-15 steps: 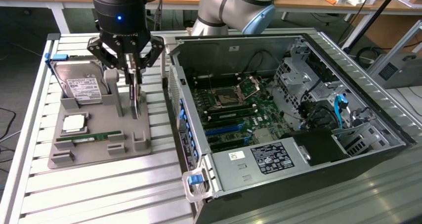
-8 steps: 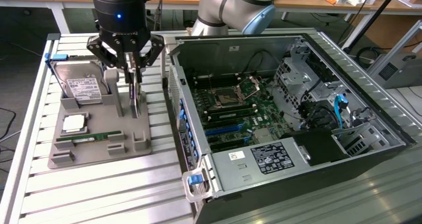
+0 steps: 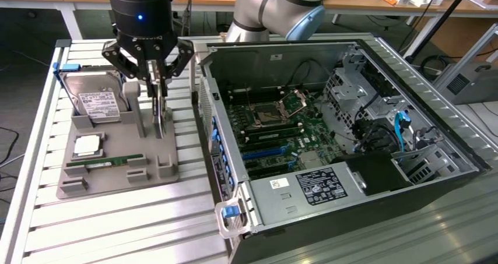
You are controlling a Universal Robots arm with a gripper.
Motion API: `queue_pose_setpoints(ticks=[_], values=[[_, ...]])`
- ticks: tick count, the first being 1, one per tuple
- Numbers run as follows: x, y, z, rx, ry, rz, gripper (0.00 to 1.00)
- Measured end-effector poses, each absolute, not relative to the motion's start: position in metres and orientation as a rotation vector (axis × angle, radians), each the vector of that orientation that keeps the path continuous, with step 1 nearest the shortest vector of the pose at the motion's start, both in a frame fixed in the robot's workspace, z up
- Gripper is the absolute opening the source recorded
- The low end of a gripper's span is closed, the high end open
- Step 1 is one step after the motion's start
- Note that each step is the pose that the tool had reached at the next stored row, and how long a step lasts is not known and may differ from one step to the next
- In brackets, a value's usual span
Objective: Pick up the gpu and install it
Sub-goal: 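Pick up the gpu and move the gpu toward the slot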
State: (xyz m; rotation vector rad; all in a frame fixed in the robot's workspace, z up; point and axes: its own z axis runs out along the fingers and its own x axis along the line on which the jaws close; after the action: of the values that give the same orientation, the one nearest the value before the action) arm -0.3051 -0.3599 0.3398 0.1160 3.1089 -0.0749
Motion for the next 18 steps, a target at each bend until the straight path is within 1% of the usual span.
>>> queue_pose_setpoints(ticks=[18], values=[[-0.3051, -0.3599, 0.3445, 0.116, 3.109, -0.075, 0.27]])
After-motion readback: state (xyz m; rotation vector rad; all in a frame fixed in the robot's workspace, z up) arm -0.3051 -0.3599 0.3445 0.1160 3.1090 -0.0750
